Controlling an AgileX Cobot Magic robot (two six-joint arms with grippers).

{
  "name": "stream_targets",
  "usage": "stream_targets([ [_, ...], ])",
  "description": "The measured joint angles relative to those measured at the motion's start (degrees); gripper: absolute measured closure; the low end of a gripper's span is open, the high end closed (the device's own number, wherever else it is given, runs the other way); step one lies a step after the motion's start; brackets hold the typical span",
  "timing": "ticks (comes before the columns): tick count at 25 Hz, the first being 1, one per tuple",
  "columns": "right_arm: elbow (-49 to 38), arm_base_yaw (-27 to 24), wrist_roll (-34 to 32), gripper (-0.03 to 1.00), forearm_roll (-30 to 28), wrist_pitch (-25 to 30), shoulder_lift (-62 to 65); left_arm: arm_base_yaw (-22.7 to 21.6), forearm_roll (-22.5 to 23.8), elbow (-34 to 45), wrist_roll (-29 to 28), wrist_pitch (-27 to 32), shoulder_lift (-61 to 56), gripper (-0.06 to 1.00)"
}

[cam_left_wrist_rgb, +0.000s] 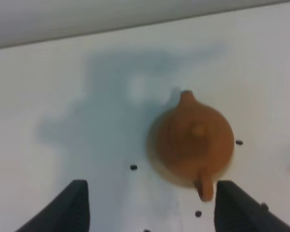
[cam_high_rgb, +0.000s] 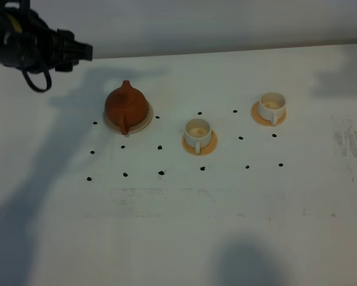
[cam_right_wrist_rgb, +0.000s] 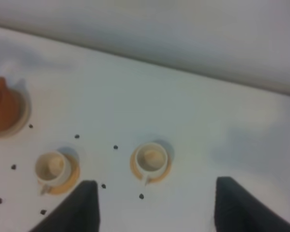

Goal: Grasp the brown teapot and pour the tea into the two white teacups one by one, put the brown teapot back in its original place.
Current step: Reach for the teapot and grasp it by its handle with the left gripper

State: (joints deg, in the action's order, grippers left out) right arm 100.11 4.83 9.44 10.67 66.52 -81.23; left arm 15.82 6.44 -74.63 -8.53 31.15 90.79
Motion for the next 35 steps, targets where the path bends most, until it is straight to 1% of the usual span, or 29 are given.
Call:
stream_targets([
  [3,-4.18,0.0,0.0,0.45,0.06,-0.52,4.17,0.0,0.0,4.7,-0.93,-2.52,-2.38,0.39],
  [9,-20.28,0.0,0.11,0.45,0.01,-5.19,14.4,0.0,0.0,10.97,-1.4,-5.8,-5.5,0.39],
  [13,-29.48,0.0,0.15,0.45,-0.72,-6.91,23.04,0.0,0.0,13.87,-2.11,-7.15,-5.95,0.39],
  [19,-37.22,0.0,-0.4,0.45,-1.89,-6.94,37.0,0.0,0.17,19.0,-4.3,-11.1,-6.17,0.39],
  [26,-44.01,0.0,-0.53,0.45,-3.33,-6.03,50.06,0.0,0.17,23.21,-4.58,-15.51,-6.17,0.39],
  [32,-51.93,0.0,-1.46,0.45,-5.43,-4.74,57.72,0.0,0.17,24.49,-4.6,-16.68,-6.17,0.39],
  [35,-56.62,0.0,-2.37,0.45,-5.48,-4.79,61.04,0.0,0.21,24.49,-4.6,-16.89,-6.17,0.39],
])
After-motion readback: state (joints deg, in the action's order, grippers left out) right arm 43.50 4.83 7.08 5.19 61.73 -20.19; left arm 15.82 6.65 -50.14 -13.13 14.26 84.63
